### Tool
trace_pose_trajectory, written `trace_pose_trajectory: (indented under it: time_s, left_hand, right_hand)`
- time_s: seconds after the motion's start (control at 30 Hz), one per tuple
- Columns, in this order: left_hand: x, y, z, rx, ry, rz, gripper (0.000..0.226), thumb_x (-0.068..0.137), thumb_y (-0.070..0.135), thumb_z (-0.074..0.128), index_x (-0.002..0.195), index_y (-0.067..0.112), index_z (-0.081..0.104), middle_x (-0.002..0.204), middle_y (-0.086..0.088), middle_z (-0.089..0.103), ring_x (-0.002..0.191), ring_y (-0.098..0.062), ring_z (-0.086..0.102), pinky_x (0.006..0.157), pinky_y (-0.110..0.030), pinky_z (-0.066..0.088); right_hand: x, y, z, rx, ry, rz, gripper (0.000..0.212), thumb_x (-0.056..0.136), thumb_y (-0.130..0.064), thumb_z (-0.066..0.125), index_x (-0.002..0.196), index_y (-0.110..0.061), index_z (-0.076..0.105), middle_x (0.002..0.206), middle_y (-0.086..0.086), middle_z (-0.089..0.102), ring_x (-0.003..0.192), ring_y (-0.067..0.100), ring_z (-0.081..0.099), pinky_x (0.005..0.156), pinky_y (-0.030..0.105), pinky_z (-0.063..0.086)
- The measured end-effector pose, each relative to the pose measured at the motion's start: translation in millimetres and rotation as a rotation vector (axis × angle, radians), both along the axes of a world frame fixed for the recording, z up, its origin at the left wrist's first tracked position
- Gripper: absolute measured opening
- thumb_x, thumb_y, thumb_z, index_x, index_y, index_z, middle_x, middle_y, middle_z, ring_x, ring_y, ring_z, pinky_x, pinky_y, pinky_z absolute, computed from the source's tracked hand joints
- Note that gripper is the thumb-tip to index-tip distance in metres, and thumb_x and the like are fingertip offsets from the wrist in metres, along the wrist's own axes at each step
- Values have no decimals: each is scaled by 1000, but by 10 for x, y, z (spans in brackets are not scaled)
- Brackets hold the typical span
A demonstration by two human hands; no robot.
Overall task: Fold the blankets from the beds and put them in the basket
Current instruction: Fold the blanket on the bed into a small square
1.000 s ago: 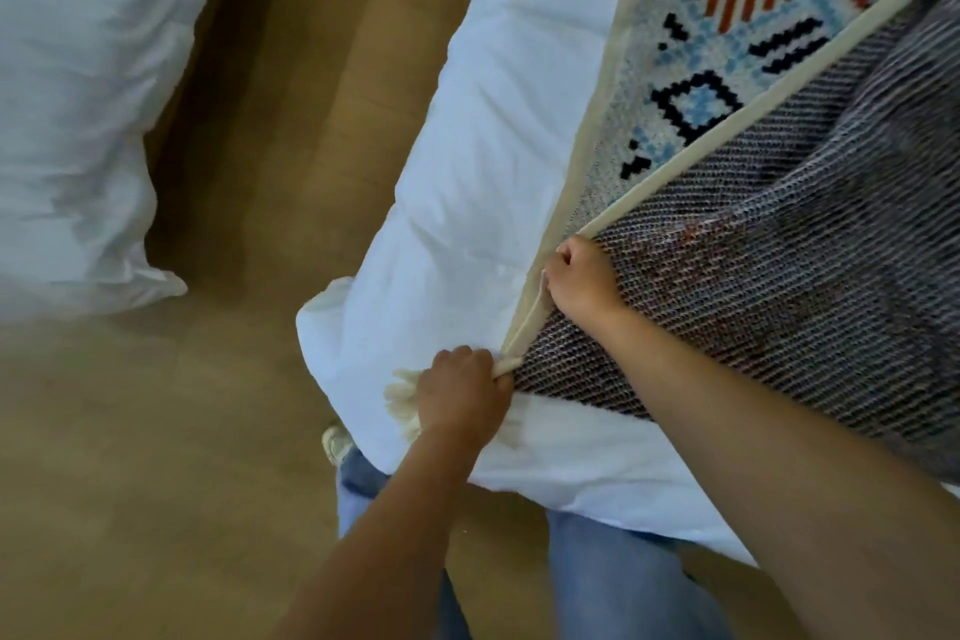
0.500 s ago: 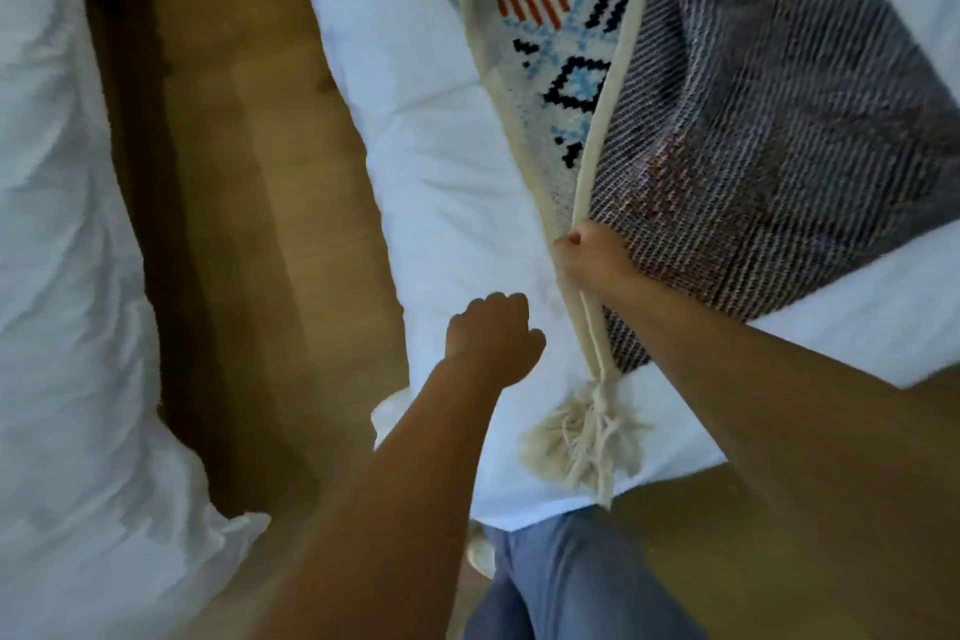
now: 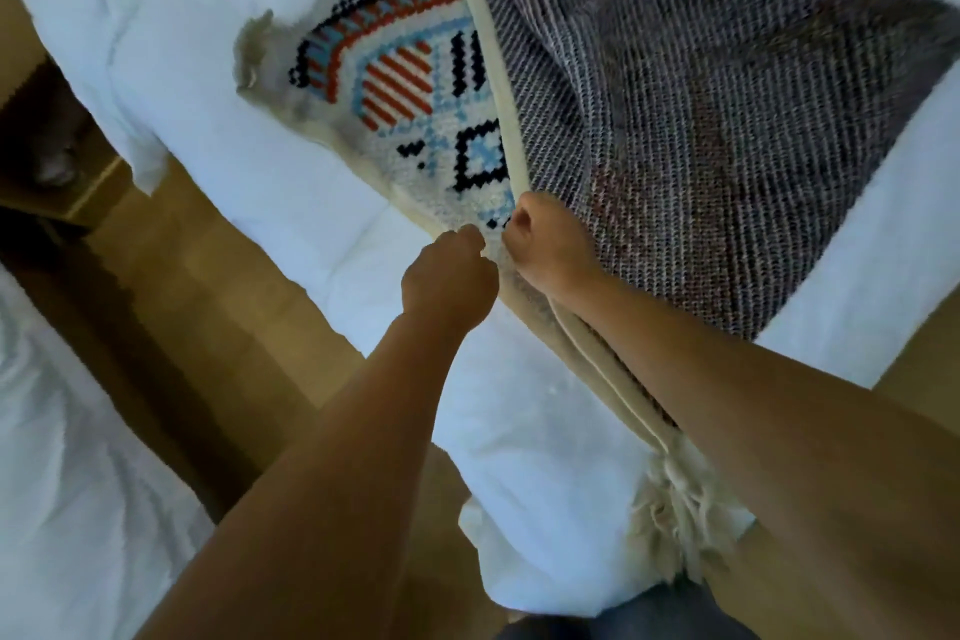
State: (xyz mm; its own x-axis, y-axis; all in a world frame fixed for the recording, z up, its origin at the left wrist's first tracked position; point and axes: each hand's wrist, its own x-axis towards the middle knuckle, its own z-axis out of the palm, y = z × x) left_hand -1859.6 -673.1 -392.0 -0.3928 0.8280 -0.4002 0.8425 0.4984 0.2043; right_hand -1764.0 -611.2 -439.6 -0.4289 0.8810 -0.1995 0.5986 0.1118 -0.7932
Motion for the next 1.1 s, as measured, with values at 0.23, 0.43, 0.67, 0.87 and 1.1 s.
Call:
trace_pose_trajectory:
  time_s: [0.23, 0.43, 0.67, 0.87, 1.1]
  left_hand:
    - [-309, 705, -67, -55, 53, -96, 36, 88, 10, 40, 121, 17, 52, 121, -10, 57, 107, -28, 55, 77, -32, 41]
    - [-909, 1316, -83, -25, 148, -322, 32, 90, 10, 44, 121, 14, 51, 118, -12, 57, 103, -30, 56, 79, -37, 43]
    - [-1731, 2560, -309, 63, 77, -459, 36, 94, 19, 43, 130, 12, 42, 127, -16, 51, 110, -33, 53, 82, -39, 44]
    - [-1961, 3166, -450, 152, 134, -668, 53, 89, 13, 48, 139, 15, 30, 136, -17, 34, 121, -36, 39, 89, -45, 40]
    - [-2015, 3681, -622, 253, 273, -903, 56, 84, 14, 51, 136, 21, 31, 141, -17, 27, 128, -37, 26, 102, -49, 28]
  right_hand:
    - [-200, 329, 14, -49, 73, -119, 14, 87, -11, 49, 75, -10, 43, 81, 7, 41, 72, 23, 44, 61, 30, 30]
    - [-607, 744, -46, -6, 5, -202, 13, 87, -12, 49, 89, 0, 52, 96, 15, 49, 86, 31, 48, 71, 39, 40]
    - [-1417, 1482, -210, 74, -137, -381, 22, 88, -19, 51, 104, -3, 51, 110, 16, 48, 105, 31, 42, 79, 39, 40]
    - [-1864, 1956, -257, 147, -305, -534, 30, 85, -17, 56, 113, -7, 50, 116, 12, 48, 108, 29, 43, 86, 35, 36]
    - [-1959, 2310, -242, 100, -430, -662, 25, 88, -17, 54, 111, -9, 47, 120, 11, 44, 112, 29, 41, 89, 40, 39]
